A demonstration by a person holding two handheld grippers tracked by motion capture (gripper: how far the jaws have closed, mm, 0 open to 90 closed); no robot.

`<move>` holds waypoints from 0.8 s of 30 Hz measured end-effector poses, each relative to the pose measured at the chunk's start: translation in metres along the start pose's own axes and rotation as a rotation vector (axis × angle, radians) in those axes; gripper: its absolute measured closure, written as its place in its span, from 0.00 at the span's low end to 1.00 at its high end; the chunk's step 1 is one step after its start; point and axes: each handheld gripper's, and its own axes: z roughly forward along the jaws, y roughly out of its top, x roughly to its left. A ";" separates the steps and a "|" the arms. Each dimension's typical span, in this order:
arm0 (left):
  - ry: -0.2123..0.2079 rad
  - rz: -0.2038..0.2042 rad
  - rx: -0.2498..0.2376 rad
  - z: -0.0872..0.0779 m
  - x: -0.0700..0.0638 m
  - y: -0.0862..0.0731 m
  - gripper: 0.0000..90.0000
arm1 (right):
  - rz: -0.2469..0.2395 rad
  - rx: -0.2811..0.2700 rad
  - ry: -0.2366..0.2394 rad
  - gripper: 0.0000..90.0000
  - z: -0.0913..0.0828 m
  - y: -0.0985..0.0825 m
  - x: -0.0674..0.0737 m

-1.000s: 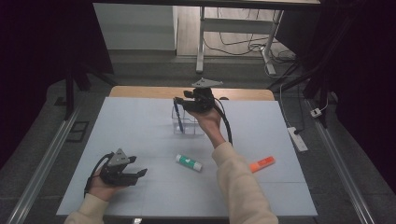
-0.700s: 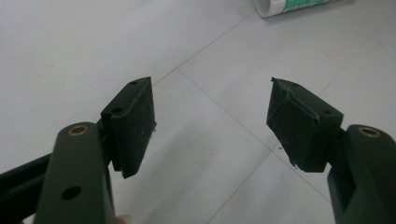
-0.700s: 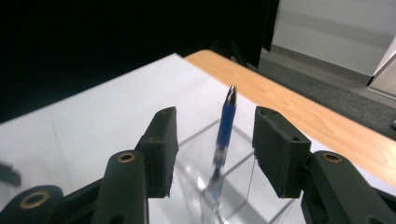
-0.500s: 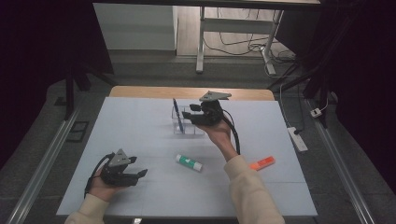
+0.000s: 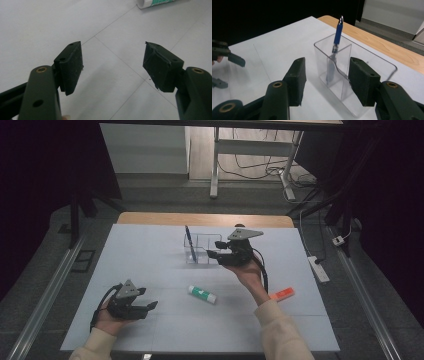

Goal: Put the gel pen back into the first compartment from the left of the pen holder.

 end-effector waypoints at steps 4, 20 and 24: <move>0.000 -0.003 0.001 0.000 0.001 0.000 0.36 | -0.008 0.011 -0.005 0.53 -0.010 -0.006 -0.001; 0.001 -0.007 -0.002 0.000 0.001 0.000 0.36 | -0.011 0.053 0.005 0.50 -0.044 -0.037 -0.002; 0.000 -0.005 -0.001 0.001 0.001 0.000 0.36 | -0.015 0.067 0.003 0.49 -0.054 -0.045 -0.004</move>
